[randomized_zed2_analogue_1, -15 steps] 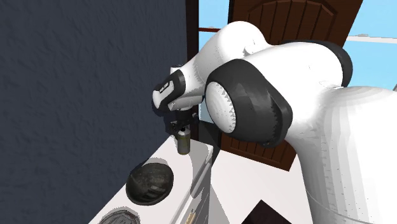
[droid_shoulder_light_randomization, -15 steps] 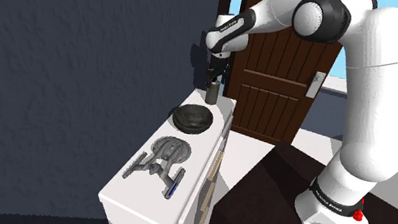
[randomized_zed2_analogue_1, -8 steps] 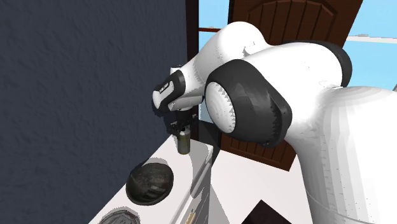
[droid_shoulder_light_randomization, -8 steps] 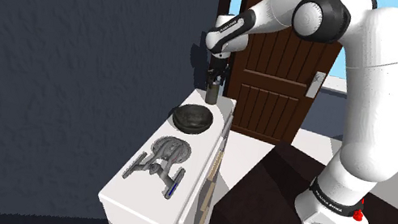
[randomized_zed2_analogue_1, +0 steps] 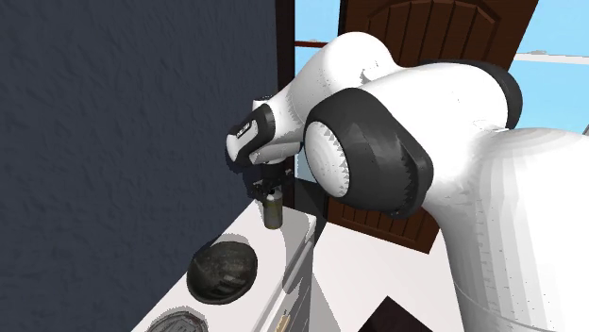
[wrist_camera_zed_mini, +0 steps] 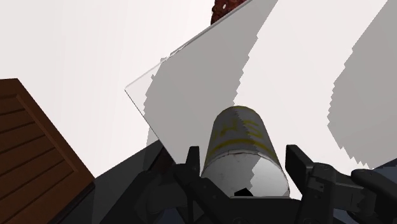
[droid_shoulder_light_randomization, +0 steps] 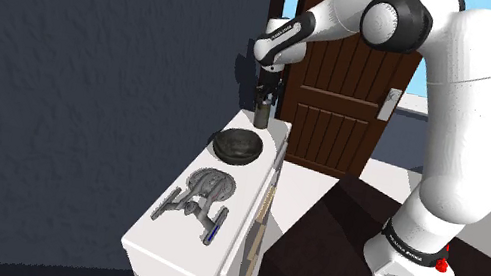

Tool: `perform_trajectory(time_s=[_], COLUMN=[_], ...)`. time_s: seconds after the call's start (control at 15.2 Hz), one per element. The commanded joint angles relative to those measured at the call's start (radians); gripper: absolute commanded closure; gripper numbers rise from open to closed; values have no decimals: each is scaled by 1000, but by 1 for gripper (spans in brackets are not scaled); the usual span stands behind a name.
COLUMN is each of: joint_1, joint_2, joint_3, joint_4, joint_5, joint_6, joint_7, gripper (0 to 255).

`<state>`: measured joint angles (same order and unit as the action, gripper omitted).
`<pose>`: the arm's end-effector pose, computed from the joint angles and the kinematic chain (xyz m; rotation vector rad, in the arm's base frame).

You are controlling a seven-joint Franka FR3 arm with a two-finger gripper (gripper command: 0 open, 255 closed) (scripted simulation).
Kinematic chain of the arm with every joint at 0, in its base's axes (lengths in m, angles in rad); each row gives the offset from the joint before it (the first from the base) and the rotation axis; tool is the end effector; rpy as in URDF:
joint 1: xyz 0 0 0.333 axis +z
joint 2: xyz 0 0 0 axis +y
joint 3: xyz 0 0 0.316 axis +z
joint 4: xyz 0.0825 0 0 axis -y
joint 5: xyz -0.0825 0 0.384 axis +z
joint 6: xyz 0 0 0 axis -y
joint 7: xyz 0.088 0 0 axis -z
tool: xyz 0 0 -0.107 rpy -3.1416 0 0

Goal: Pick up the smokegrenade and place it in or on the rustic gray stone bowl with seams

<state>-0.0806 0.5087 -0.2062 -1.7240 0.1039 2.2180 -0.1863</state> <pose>0.6437 -0.1725 0.2956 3.1180 -0.2156 -0.0097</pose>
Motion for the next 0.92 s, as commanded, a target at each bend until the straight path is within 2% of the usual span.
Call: perform_trajectory(time_s=[0.0,0.86], joint_1=[0,7], joint_2=[0,-82], joint_3=[0,-11], joint_4=[0,59], joint_5=[0,-21], joint_6=[0,-139], joint_7=[0,11], gripper=[255,255])
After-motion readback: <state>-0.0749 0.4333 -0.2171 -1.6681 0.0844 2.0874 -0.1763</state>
